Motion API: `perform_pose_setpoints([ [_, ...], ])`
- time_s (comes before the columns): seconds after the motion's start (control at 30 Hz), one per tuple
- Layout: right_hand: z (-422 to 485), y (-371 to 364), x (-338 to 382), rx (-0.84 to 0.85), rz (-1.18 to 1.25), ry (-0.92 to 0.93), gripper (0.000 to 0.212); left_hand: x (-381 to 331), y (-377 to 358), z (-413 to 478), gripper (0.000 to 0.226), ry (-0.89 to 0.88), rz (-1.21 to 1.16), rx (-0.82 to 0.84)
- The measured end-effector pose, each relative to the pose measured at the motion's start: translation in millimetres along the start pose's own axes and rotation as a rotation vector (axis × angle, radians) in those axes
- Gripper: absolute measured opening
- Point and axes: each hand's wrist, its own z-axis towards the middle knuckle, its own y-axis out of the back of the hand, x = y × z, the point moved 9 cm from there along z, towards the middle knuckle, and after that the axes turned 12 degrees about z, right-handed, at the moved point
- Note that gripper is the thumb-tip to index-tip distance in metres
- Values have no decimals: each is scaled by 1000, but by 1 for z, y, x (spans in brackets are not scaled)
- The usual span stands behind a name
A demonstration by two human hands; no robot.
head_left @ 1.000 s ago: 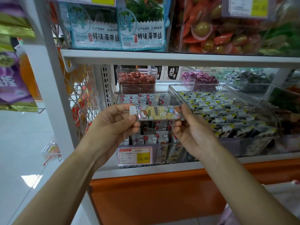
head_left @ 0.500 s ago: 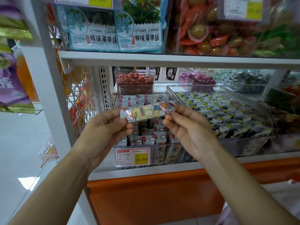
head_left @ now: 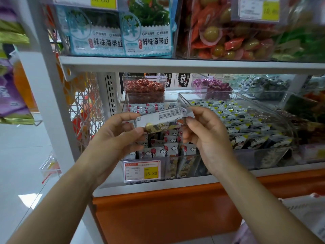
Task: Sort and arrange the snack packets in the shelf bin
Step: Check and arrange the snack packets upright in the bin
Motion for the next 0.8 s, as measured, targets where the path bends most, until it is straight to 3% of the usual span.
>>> perform_pose_setpoints([
  [0.27,1,7,1,-74,30,-22,27,-14,-5,-5,34,-152,329,-37],
  [0.57,-6,-2,14,-86,-346,169,21,-25,-12,-9,43,-315,478,-72],
  [0.8,-8,-8,17,13,-230,169,24,-32,-11,-13,55,-434,637,-139],
])
